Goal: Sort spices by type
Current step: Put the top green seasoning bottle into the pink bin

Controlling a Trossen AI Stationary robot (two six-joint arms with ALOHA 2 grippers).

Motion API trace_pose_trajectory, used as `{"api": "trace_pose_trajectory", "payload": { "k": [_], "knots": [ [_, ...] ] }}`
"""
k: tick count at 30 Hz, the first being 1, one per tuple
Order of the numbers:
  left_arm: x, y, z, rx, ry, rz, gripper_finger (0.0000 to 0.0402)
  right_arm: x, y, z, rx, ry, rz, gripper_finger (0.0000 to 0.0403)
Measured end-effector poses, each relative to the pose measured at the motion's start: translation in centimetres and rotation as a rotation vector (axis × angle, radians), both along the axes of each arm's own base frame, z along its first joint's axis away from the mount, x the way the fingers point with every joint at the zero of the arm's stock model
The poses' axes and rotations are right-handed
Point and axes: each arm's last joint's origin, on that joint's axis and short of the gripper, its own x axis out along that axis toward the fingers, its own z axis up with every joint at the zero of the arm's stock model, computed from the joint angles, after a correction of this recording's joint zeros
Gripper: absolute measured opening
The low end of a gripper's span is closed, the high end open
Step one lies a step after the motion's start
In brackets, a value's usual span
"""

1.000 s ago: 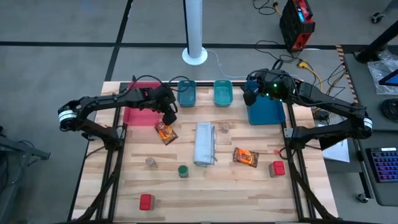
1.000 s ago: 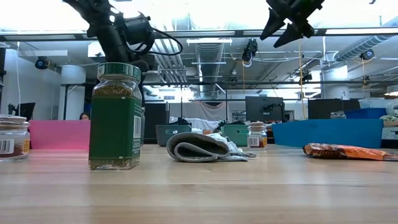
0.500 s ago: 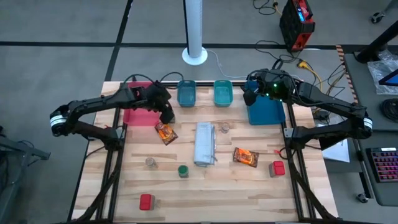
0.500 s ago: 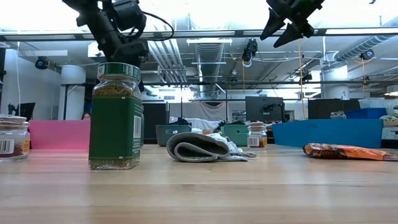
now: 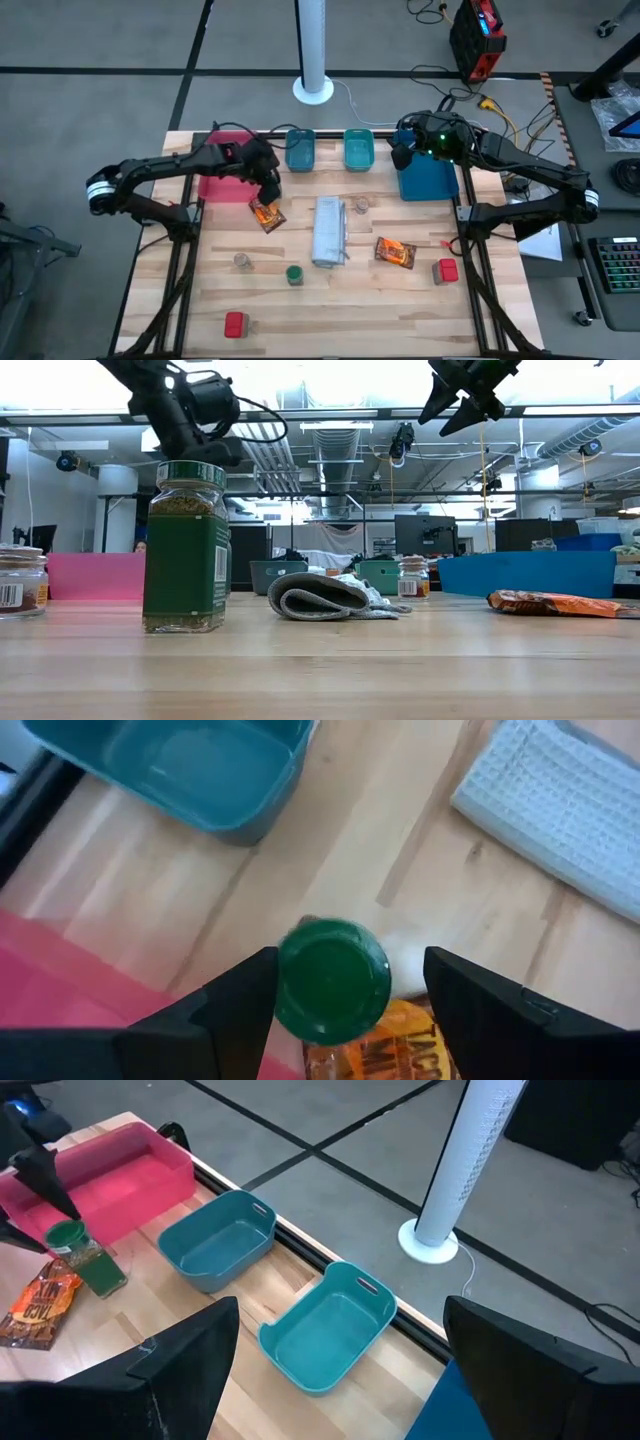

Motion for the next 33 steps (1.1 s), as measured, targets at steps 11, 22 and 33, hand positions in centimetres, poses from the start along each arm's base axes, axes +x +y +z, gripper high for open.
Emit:
{"api": "trace_pose_trajectory", "payload": {
  "k": [11, 22, 33],
  "knots": [
    [0.2, 0.2, -0.5, 0.02, 0.026, 0.012, 0.0247, 0.0, 0.0, 0.0, 0.0, 0.0, 0.0, 0.0343],
    [-0.2, 0.0, -1.7, 0.016, 0.062, -0.001, 0.0278, 0.0, 0.0, 0.0, -0.001, 0.001, 0.001, 0.0343],
    [0.1, 0.2, -2.2, 0.049, 0.008, 0.009, 0.0262, 0.0, 0.0, 0.0, 0.001, 0.0, -0.001, 0.0343]
  ]
}}
